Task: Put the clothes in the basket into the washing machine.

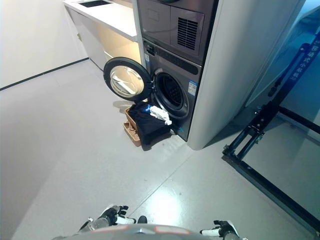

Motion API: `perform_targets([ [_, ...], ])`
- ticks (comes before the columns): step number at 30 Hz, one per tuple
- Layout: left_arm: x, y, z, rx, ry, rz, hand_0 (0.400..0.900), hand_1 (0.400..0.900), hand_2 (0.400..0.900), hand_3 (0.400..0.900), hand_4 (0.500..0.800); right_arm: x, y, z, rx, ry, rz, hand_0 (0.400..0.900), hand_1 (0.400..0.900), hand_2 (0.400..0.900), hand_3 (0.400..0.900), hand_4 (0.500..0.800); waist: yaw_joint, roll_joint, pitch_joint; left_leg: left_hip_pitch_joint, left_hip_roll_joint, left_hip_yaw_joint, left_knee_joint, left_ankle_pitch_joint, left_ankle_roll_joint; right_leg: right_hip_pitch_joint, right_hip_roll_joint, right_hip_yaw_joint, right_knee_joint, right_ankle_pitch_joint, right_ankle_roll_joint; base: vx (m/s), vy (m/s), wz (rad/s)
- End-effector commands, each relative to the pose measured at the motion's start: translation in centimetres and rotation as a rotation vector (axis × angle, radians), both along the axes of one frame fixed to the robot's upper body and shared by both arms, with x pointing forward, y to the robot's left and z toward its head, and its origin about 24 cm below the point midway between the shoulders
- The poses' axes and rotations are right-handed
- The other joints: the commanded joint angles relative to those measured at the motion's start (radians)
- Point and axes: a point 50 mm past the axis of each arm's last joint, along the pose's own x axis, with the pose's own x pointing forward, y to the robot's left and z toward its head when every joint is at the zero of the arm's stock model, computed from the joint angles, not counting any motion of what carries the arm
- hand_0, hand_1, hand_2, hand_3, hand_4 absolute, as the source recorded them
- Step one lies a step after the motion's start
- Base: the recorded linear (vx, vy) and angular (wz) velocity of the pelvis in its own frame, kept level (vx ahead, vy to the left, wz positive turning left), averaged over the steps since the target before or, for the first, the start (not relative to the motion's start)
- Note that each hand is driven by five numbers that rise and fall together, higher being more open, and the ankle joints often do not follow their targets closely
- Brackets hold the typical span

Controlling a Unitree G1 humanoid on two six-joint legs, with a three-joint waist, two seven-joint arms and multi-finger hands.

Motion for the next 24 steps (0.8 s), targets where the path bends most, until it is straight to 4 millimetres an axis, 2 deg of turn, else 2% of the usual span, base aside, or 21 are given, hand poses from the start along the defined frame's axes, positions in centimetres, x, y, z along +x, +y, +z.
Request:
perform_targets([
  [1,0.7,0.5,0.2,0.007,-0.012,0.040,0.900,0.900,0.900,0.900,0.800,0.5,-0.2,0.2,-0.015,-0.018,0.043,0.900,0.900,0.900,0.900,0.800,0.007,-0.007,-0.016,-0.011,-0.080,0.024,-0.035,0.013,0.069,-0.019,0.047,0.023,0.055,0.070,0.009,0.00,0.000,0.00],
  [17,-1.2,0.9,-0.3,0.020,0.061,0.065,0.900,0.900,0.900,0.900,0.800,-0.5,0.1,-0.1,-0.003,0.024,0.056,0.900,0.900,0.900,0.900,0.800,0.009,-0.012,-0.027,0.024,-0.082,0.032,-0.064,0.001,0.074,0.000,0.033,0.025,0.035,0.072,0.022,0.01,0.014,-0.01],
  [24,-0.6,0.8,-0.1,0.023,0.035,0.059,0.900,0.900,0.900,0.900,0.800,0.0,-0.1,0.0,-0.007,0.012,0.057,0.900,0.900,0.900,0.900,0.800,0.011,-0.010,-0.017,0.015,-0.097,0.040,-0.050,-0.017,0.095,-0.029,0.016,0.048,0.077,0.076,0.032,0.02,0.067,-0.07],
])
